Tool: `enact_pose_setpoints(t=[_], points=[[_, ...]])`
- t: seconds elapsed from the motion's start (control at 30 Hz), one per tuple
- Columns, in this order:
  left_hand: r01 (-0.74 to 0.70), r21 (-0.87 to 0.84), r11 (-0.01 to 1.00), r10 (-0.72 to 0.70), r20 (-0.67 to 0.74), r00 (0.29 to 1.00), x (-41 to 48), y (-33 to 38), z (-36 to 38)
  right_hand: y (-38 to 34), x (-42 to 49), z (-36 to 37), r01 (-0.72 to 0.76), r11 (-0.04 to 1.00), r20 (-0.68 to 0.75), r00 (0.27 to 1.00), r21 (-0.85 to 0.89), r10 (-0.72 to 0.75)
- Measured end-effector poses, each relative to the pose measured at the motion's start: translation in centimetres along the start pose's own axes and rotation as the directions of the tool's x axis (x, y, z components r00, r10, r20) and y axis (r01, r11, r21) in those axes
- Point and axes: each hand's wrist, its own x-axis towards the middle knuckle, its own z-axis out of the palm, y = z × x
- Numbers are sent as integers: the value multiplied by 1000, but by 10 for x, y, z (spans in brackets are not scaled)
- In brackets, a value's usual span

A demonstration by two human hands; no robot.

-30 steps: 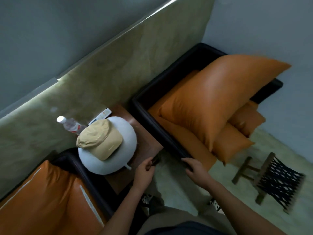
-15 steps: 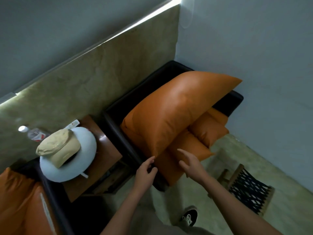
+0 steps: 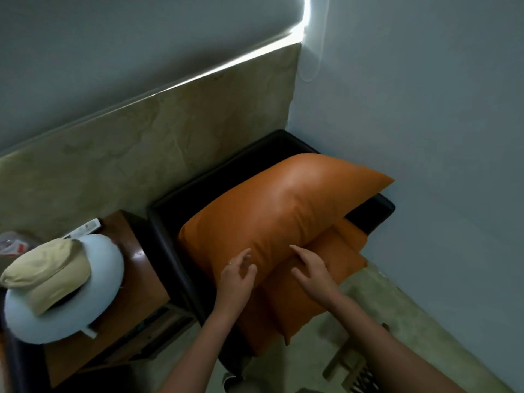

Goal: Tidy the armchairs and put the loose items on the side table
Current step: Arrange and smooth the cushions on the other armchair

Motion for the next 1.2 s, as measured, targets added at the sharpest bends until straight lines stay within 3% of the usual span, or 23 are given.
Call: enact_pose_setpoints(t=[0.2,0.37,0.47,0.57,0.67,0.73,1.0,1.2], points=[[-61,58,996,63,-21,998,49,25,22,12,76,-37,37,996,-17,999,-77,-39],[8,105,994,-1,-71,997,81,23,32,15,139,-49,64,959,28,998,-275,-58],[82,201,976,-71,-63,996,110,28,58,33,183,-62,174,873,135,983,-457,-125],[174,460,871,-138,-110,984,138,27,92,68,225,-71,348,740,315,930,-575,-192],[305,578,757,-177,-267,947,167,20,120,101,270,-79,583,632,435,809,-510,-395],[346,595,725,-156,-347,925,191,13,127,110,300,-78,640,615,450,766,-462,-460],[413,585,698,-106,-487,867,279,-22,102,107,398,-36,688,606,394,725,-398,-564],[397,477,784,-99,-536,839,325,-78,77,87,449,11,717,598,383,697,-358,-607]])
